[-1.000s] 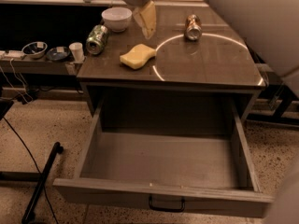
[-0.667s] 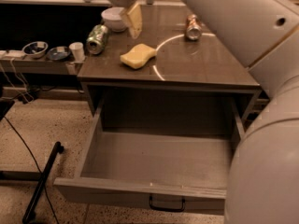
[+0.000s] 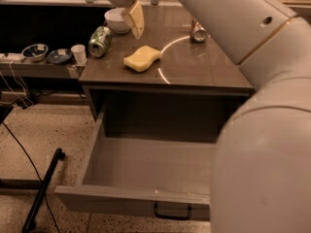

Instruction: Place green can into top drawer

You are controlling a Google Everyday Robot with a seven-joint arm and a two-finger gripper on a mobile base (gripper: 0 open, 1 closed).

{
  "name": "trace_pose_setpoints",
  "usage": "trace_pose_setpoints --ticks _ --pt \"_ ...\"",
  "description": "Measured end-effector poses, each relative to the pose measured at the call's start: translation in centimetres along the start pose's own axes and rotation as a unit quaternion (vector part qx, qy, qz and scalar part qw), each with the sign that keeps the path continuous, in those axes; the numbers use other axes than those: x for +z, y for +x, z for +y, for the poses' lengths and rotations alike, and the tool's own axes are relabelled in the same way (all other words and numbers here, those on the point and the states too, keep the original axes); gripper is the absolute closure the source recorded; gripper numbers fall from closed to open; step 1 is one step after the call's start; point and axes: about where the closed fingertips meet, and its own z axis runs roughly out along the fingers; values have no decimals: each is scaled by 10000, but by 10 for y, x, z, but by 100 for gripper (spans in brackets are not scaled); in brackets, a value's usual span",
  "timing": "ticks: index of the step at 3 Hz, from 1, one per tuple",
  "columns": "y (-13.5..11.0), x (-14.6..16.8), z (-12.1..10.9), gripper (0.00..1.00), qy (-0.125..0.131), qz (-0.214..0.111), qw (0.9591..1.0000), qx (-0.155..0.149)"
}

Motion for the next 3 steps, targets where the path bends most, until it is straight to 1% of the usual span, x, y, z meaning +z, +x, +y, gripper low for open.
trace_pose_setpoints --ticks 1,2,3 --pt "12 36 -12 0 -322 -107 9976 -597" --pt "25 87 -26 0 -880 -70 9849 -1491" --pt "32 117 -23 0 -1247 -43 9752 -1826"
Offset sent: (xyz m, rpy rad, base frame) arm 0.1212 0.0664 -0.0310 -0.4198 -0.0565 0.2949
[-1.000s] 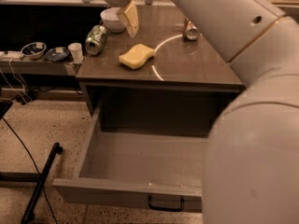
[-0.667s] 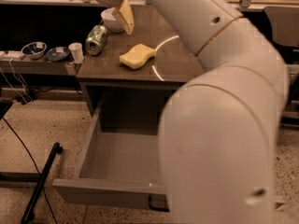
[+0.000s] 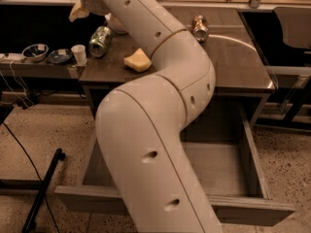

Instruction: Place green can into top drawer

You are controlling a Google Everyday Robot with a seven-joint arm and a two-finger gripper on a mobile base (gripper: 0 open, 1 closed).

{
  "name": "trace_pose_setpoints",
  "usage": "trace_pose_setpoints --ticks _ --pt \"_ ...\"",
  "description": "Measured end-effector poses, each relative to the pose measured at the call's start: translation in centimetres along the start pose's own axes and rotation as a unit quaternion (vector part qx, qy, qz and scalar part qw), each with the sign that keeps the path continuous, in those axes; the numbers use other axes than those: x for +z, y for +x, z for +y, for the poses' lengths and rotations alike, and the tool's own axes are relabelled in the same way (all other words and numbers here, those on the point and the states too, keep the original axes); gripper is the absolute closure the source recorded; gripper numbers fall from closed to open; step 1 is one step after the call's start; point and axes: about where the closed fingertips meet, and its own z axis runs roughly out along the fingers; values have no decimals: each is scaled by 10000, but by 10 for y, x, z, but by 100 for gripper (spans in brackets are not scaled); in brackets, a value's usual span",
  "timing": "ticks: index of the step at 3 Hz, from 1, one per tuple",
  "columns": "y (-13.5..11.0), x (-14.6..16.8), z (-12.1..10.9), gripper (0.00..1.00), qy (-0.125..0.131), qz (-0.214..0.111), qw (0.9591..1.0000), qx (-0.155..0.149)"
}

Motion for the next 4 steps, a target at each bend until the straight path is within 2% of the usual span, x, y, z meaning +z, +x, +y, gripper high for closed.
trace_pose_setpoints --ticks 1,3,4 --pt "7 28 11 0 -229 0 9997 -35" --pt "5 59 2 0 -218 -94 9996 -169" --pt "-1 70 -2 18 -197 -205 9994 -201"
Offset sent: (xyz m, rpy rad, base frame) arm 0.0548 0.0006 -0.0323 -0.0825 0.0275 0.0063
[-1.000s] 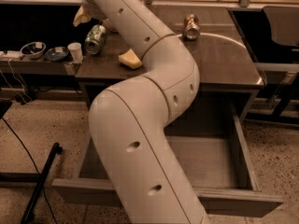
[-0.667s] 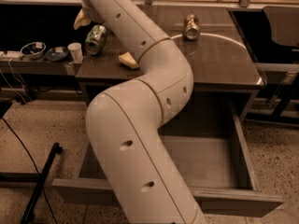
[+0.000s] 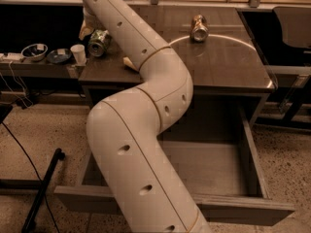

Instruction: Place green can into top drawer

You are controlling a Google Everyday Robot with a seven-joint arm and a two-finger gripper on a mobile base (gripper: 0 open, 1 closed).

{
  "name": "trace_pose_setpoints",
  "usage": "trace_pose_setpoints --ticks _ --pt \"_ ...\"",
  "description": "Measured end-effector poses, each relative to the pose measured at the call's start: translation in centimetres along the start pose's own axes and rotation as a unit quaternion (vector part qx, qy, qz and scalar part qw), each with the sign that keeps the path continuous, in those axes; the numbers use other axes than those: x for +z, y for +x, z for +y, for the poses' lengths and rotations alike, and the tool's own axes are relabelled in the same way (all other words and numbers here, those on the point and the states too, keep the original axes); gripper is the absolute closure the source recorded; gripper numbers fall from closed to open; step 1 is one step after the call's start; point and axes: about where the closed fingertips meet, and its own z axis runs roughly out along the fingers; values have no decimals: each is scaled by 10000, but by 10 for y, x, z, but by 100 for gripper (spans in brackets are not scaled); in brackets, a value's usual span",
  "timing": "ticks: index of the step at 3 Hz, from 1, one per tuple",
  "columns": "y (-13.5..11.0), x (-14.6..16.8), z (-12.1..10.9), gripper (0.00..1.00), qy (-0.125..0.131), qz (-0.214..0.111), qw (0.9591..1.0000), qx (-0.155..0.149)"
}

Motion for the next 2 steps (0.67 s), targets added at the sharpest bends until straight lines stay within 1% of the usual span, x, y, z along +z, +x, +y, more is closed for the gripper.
trace_pose_setpoints --ticks 1,2 --pt "-6 13 -1 42 -15 -133 9999 -14" --pt "-11 18 -7 66 108 -244 9996 -42"
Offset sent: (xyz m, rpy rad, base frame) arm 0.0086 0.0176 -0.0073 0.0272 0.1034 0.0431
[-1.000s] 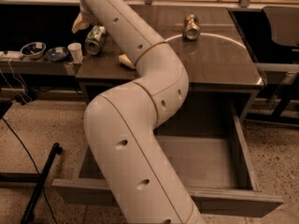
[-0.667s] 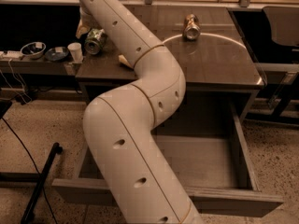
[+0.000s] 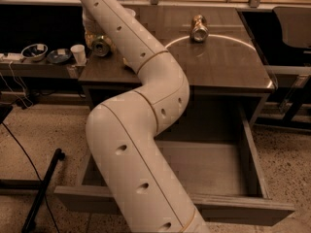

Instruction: Place green can into top drawer

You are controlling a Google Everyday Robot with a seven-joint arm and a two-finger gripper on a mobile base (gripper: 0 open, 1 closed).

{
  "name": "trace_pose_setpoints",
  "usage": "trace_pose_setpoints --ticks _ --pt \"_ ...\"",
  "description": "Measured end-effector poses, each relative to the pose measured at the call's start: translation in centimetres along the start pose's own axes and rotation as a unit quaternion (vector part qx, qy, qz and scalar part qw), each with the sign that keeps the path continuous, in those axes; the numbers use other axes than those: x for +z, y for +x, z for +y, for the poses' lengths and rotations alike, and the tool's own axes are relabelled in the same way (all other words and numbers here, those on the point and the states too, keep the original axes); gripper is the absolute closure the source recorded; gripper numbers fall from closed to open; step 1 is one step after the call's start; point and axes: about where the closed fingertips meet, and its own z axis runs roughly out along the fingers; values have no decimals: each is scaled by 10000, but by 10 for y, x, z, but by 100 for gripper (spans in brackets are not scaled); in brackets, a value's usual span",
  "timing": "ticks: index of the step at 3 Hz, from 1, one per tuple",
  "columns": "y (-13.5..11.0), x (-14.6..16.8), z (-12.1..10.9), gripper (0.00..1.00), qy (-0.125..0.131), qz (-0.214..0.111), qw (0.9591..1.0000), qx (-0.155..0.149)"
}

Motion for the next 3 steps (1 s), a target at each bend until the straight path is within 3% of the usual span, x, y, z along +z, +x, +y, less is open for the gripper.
trace_pose_setpoints --ticks 1,2,3 --pt "2 -17 3 89 505 -98 9984 252" --pt "11 -57 22 100 1282 -160 9889 736" --pt "13 -92 41 100 2131 -347 9679 1291"
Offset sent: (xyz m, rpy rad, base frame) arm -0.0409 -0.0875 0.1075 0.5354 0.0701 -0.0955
